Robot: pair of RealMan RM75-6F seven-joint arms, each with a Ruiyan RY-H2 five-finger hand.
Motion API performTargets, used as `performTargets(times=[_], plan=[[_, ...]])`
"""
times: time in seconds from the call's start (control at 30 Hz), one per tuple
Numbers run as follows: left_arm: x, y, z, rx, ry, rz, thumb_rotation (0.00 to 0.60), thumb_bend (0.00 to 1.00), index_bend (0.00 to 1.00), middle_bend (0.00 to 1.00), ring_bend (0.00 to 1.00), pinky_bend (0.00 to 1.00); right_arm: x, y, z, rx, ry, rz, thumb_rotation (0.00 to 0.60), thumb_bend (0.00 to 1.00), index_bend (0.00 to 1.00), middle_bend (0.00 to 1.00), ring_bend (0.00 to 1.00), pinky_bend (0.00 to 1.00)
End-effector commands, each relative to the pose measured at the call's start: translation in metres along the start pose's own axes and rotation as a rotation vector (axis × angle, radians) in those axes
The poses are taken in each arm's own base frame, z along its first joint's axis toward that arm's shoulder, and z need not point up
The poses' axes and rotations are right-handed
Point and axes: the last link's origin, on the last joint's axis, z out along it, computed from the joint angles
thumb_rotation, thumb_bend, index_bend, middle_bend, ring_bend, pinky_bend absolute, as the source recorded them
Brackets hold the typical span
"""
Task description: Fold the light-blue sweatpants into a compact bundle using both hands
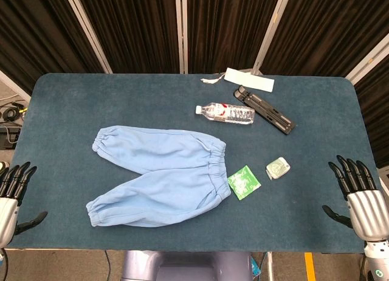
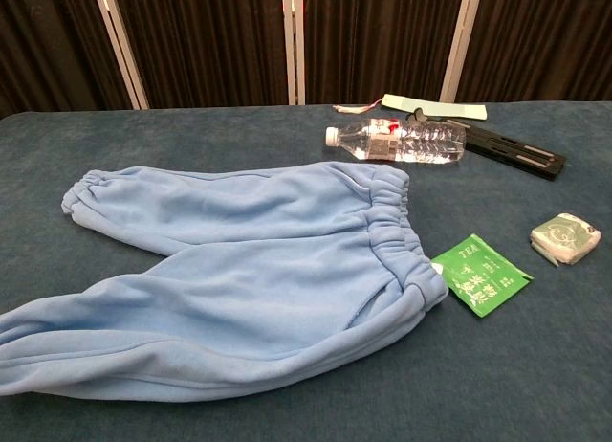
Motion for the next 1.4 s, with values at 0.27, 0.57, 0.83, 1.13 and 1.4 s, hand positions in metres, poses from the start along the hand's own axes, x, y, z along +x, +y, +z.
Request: performTargets(times=[0.27,0.57,0.83,1.13,1.4], plan=[[0.000,-0.001,0.003,0.008,0.001,-0.002,0.600,0.00,0.00,0.00,0.00,0.00,-0.014,-0.009,0.006,0.083,-0.095,0.021,0.600,0.00,0.05,0.00,0.00,0.00],[-0.008,0.000,0.020,0.044,-0.017,0.014,0.600,0.00,0.00,0.00,0.00,0.00,-0.056,-0.060,0.053,0.565,-0.263,-0.018,0.600,0.00,0.05,0.00,0.00,0.00],[-0.016,-0.004,0.030,0.080,-0.043,0.035,0.600,0.00,0.00,0.00,0.00,0.00,-0.093,-0.110,0.085,0.840,-0.284,-0.074,0.600,0.00,0.14,0.11,0.04,0.12],[-0.021,-0.007,0.035,0.098,-0.062,0.042,0.600,0.00,0.00,0.00,0.00,0.00,-0.135,-0.144,0.105,0.952,-0.333,-0.187,0.600,0.00,0.17,0.14,0.07,0.17],[-0.023,-0.007,0.036,0.097,-0.069,0.041,0.600,0.00,0.00,0.00,0.00,0.00,-0.161,-0.162,0.110,0.988,-0.307,-0.264,0.600,0.00,0.20,0.17,0.08,0.19]])
